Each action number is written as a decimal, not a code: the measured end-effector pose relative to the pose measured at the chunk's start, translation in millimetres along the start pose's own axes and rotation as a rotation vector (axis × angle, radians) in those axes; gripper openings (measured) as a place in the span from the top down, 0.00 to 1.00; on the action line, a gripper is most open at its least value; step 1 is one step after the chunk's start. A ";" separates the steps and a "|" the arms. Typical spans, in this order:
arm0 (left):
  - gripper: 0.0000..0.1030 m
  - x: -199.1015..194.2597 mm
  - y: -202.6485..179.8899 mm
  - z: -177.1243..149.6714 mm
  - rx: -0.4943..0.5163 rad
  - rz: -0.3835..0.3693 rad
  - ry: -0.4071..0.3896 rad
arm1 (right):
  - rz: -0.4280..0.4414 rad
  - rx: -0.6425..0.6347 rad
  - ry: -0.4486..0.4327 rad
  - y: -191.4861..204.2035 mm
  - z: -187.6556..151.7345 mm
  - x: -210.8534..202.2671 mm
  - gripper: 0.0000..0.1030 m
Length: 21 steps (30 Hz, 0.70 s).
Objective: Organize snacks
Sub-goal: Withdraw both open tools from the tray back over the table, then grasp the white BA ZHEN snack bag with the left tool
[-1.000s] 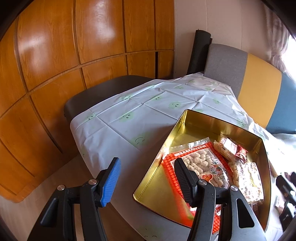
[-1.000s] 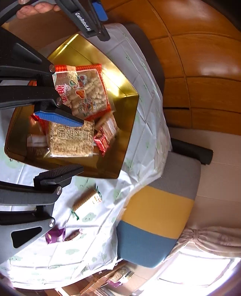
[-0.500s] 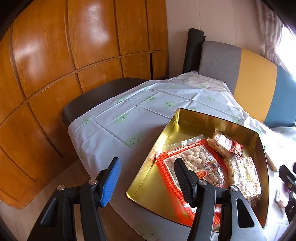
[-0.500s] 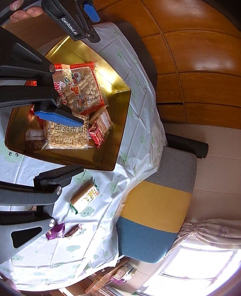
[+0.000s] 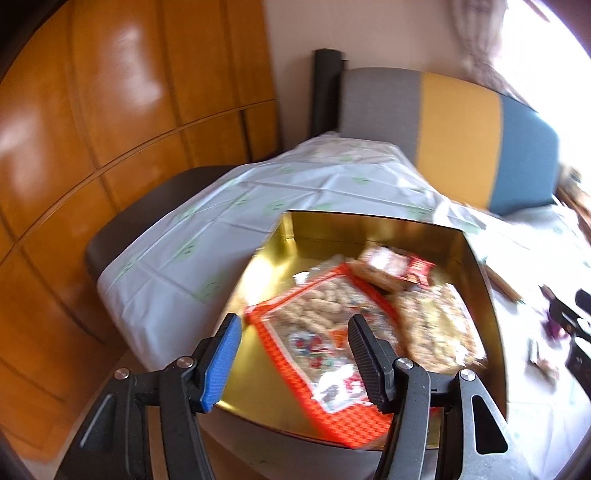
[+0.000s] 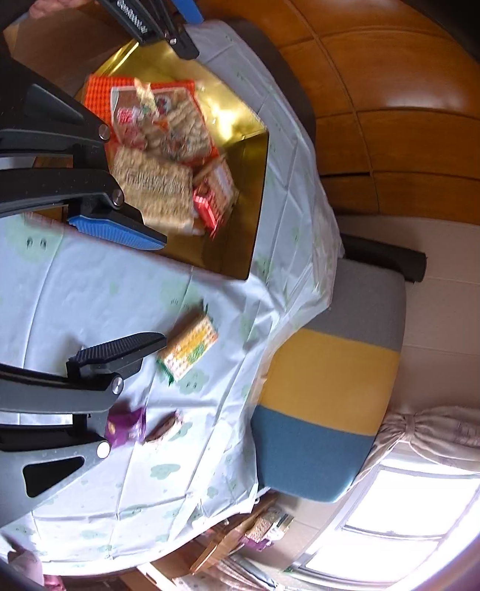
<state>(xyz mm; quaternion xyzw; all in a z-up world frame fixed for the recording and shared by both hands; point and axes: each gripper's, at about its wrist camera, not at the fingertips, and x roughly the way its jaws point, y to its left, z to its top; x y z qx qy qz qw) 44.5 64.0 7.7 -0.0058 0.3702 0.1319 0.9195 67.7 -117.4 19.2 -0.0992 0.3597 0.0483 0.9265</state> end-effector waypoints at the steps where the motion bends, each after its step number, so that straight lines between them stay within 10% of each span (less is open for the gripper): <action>1: 0.41 -1.3 -6.0 1.0 0.018 -0.023 -0.002 | -0.015 -0.004 0.003 -6.2 -1.5 0.7 0.54; 21: 0.41 -14.6 -187.7 -16.0 0.461 -0.437 0.109 | -0.312 0.182 0.186 -232.5 -46.9 23.9 0.54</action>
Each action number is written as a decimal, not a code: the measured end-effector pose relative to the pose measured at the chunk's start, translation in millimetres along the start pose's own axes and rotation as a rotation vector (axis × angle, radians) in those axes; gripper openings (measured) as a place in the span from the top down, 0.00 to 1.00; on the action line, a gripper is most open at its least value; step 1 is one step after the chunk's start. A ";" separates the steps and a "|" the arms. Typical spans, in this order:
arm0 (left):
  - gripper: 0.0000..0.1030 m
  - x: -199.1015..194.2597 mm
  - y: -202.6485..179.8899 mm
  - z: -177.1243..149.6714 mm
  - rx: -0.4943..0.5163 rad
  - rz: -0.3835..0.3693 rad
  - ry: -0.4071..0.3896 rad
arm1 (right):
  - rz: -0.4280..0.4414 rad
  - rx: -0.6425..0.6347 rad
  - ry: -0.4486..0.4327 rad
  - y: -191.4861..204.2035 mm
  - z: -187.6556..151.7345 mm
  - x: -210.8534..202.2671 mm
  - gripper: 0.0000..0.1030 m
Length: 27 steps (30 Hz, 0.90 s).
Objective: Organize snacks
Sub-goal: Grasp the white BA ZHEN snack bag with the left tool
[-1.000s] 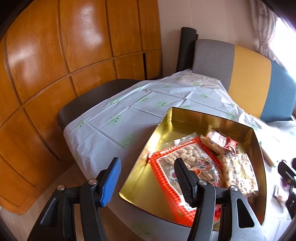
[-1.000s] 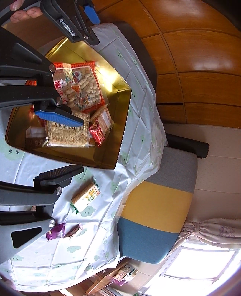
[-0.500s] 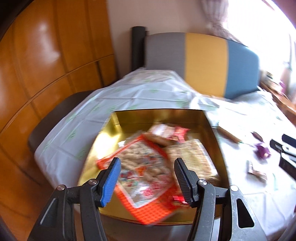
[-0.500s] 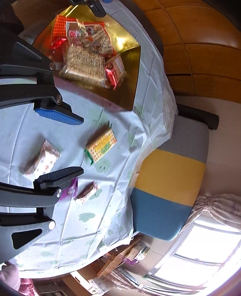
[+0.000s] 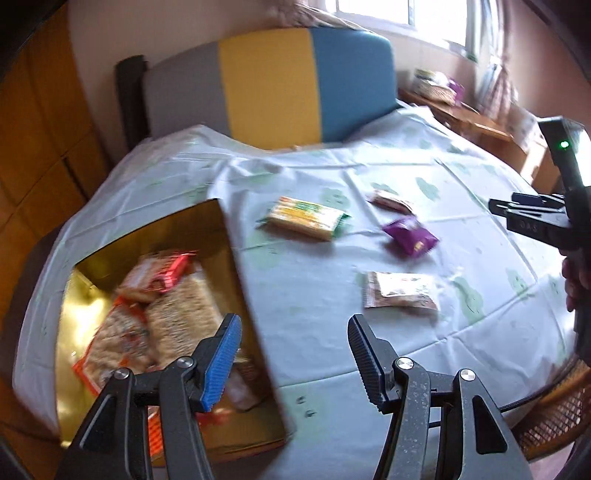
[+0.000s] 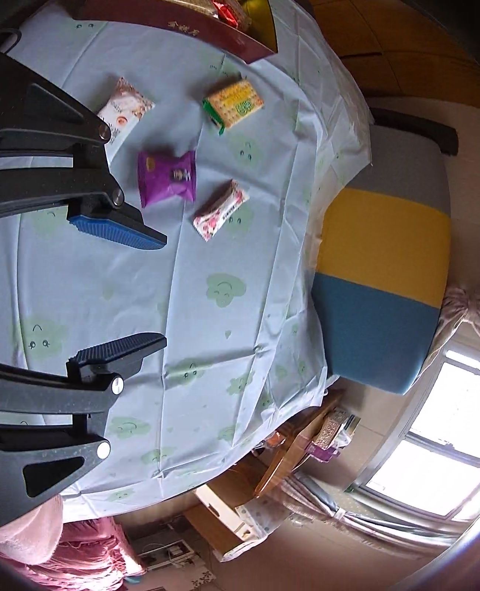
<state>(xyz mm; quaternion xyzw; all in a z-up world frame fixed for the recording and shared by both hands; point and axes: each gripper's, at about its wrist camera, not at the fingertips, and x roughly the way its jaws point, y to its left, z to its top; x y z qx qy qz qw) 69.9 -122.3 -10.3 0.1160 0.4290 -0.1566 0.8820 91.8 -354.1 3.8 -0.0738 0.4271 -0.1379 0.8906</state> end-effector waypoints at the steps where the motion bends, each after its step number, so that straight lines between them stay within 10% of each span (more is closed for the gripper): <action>1: 0.41 6.4 -7.3 2.1 0.025 -0.013 0.008 | 0.011 0.032 0.009 -8.1 -3.5 6.0 0.54; 27: 0.26 111.7 -105.5 37.0 0.700 -0.248 0.196 | 0.163 0.245 0.135 -42.6 -1.9 28.9 0.53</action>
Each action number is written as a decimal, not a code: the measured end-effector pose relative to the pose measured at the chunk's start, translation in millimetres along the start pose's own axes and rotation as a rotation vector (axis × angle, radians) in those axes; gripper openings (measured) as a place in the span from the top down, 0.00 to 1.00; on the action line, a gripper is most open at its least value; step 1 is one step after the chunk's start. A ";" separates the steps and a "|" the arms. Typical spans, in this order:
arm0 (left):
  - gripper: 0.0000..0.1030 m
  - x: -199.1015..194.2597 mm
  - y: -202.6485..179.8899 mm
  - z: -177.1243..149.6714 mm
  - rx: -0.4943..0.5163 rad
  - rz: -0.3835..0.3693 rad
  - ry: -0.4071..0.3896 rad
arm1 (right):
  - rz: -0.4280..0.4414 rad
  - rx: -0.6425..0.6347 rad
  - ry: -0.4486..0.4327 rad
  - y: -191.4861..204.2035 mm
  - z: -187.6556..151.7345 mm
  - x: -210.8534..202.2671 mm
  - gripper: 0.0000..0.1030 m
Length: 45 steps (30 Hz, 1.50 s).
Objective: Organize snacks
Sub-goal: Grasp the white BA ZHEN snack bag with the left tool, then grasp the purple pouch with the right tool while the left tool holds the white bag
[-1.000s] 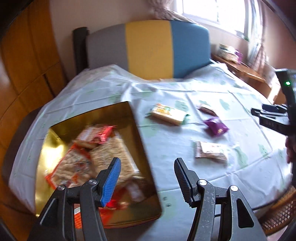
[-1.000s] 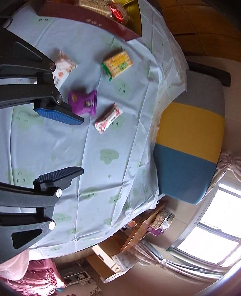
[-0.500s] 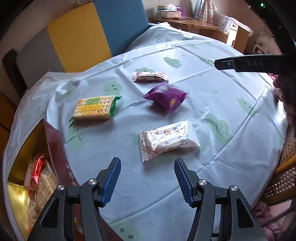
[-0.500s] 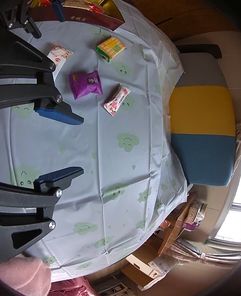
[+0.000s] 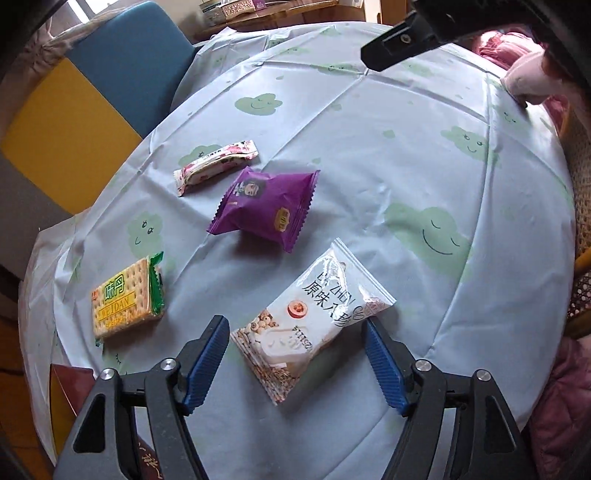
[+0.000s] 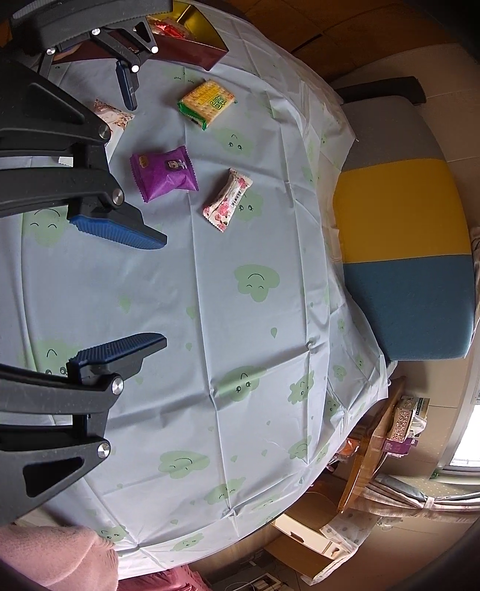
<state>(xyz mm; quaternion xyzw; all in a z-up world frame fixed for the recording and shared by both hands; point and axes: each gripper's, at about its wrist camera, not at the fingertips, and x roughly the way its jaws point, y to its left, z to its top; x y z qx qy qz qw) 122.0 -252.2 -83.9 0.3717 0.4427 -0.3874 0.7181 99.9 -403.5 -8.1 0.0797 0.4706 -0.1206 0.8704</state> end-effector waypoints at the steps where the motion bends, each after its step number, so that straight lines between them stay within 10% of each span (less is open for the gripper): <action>1: 0.26 0.6 3.3 1.8 -0.009 -0.005 -0.003 | 0.001 0.005 0.001 -1.0 0.3 0.1 0.53; 7: 0.58 5.6 1.8 8.9 -0.108 -0.067 -0.012 | 0.003 0.022 -0.003 -4.7 2.2 -0.4 0.53; 13: 0.67 -4.6 -4.6 -2.0 -0.275 -0.013 -0.018 | -0.005 0.043 -0.014 -9.6 3.2 -2.2 0.53; 24: 0.67 -25.0 -31.6 -60.9 -0.474 0.183 -0.137 | -0.013 -0.015 -0.001 0.1 -1.0 0.0 0.53; 45: 0.62 -24.9 -29.4 -78.0 -0.559 0.152 -0.239 | 0.075 -0.129 0.060 27.0 -8.4 14.6 0.53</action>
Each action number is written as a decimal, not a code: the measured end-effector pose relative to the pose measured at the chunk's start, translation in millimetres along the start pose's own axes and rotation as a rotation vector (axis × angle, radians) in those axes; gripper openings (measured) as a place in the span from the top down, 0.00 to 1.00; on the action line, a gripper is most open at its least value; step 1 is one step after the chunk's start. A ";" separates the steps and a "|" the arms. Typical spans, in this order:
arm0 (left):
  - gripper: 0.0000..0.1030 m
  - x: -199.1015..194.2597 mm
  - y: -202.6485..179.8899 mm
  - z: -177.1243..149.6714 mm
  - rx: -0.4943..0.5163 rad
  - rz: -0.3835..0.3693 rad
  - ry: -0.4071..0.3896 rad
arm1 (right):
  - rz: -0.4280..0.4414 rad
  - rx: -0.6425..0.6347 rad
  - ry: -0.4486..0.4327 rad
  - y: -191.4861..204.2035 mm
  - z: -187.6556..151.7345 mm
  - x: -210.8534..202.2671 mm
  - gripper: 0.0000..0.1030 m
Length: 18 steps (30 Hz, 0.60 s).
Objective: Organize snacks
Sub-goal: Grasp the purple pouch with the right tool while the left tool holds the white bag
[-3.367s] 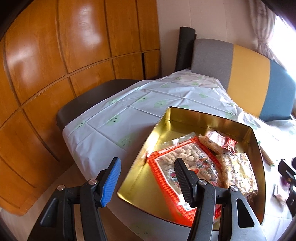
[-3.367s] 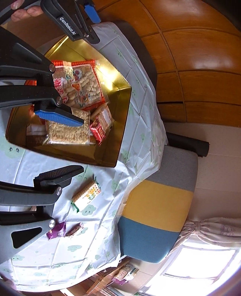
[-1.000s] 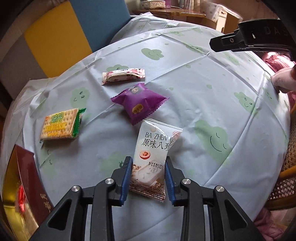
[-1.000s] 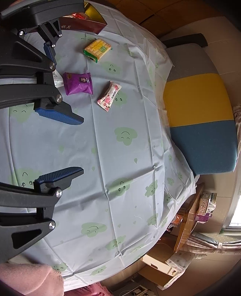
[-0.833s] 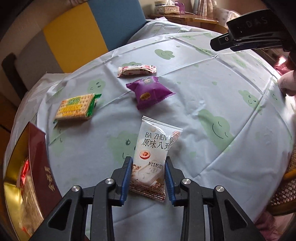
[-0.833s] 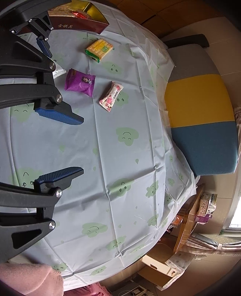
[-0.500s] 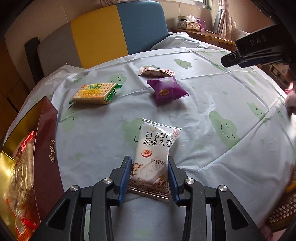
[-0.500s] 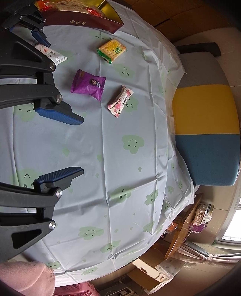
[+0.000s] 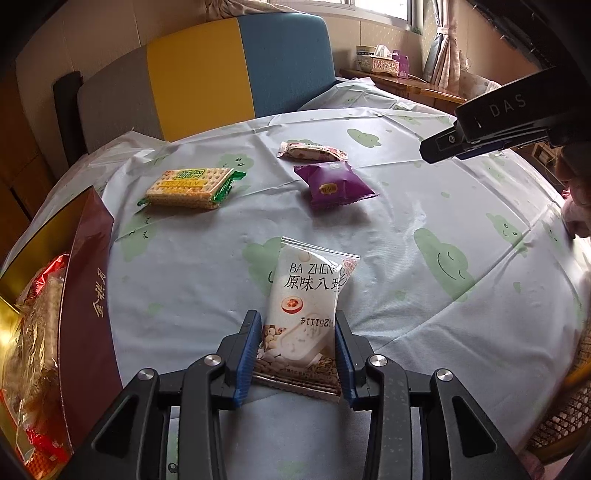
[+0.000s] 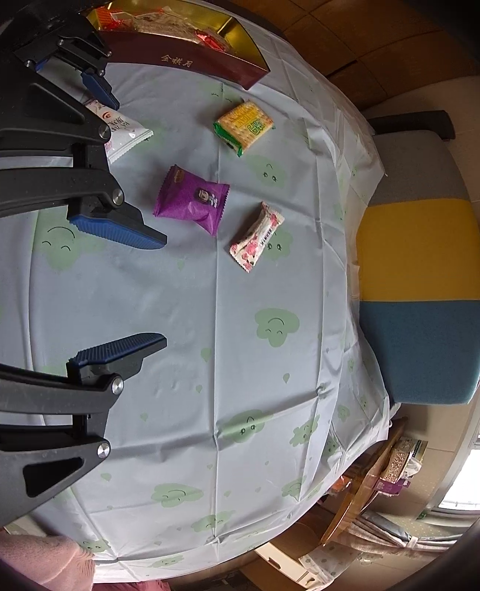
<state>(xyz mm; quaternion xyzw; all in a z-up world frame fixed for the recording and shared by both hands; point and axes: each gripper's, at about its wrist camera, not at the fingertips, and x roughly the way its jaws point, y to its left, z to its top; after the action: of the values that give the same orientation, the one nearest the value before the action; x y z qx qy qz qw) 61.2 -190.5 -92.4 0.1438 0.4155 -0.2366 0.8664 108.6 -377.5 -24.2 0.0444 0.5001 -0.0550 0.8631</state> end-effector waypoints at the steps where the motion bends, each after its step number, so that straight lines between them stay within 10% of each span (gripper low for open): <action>1: 0.62 -0.3 0.0 -0.4 0.001 0.001 -0.003 | 0.002 -0.006 0.009 1.8 -0.5 2.1 0.53; 18: 0.62 -4.0 -2.6 -6.4 0.023 0.021 -0.068 | 0.055 -0.014 0.071 11.7 -3.5 16.6 0.53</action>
<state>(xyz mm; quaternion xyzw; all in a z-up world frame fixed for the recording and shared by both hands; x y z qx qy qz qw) 53.5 -188.7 -93.3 0.1497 0.3814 -0.2369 0.8809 115.4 -366.3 -40.1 0.0538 0.5292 -0.0263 0.8464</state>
